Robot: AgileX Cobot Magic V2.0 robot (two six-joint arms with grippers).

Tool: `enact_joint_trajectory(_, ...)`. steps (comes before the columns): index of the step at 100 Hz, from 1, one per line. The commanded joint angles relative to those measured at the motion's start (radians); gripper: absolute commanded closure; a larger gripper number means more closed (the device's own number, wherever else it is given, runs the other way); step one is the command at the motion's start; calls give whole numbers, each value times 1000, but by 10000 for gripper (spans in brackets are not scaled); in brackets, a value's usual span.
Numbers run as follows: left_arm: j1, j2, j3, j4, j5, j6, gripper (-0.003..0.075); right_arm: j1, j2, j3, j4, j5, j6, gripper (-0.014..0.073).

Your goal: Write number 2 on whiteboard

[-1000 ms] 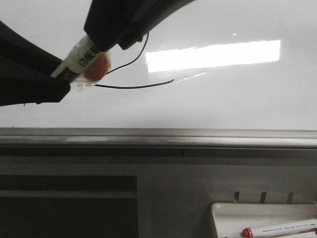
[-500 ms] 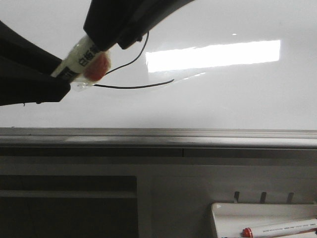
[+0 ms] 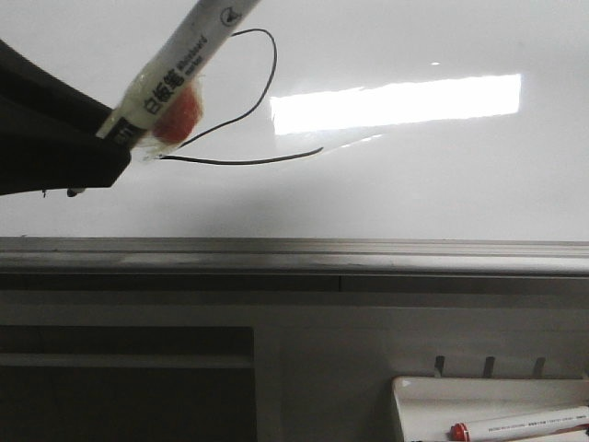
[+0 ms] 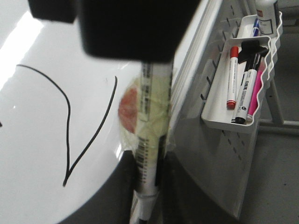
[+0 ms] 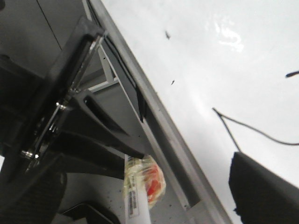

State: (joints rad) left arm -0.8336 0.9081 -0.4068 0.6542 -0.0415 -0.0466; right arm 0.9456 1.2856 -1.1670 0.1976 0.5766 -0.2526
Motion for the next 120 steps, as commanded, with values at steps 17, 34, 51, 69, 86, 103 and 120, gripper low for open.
enact_joint_trajectory(17,181,-6,-34,-331,-54,-11,741,-3,-143,-66,-133,-65,-10,-45)
enact_joint_trajectory(34,319,-6,-34,-671,-119,-11,741,-8,-255,-66,-163,-73,13,-45)
enact_joint_trajectory(51,349,-1,-34,-834,-120,-11,741,-49,-314,-66,-163,-64,61,-44)
enact_joint_trajectory(69,349,58,-48,-928,-57,-17,741,-64,-311,-64,-163,-32,63,-44)
enact_joint_trajectory(86,349,112,-96,-958,-23,-17,741,-64,-294,-62,-163,-20,63,-44)
enact_joint_trajectory(103,349,153,-139,-958,10,-17,741,-64,-289,-62,-163,-15,63,-44)
enact_joint_trajectory(120,349,211,-150,-979,-12,-17,741,-64,-289,-62,-163,-15,63,-44)
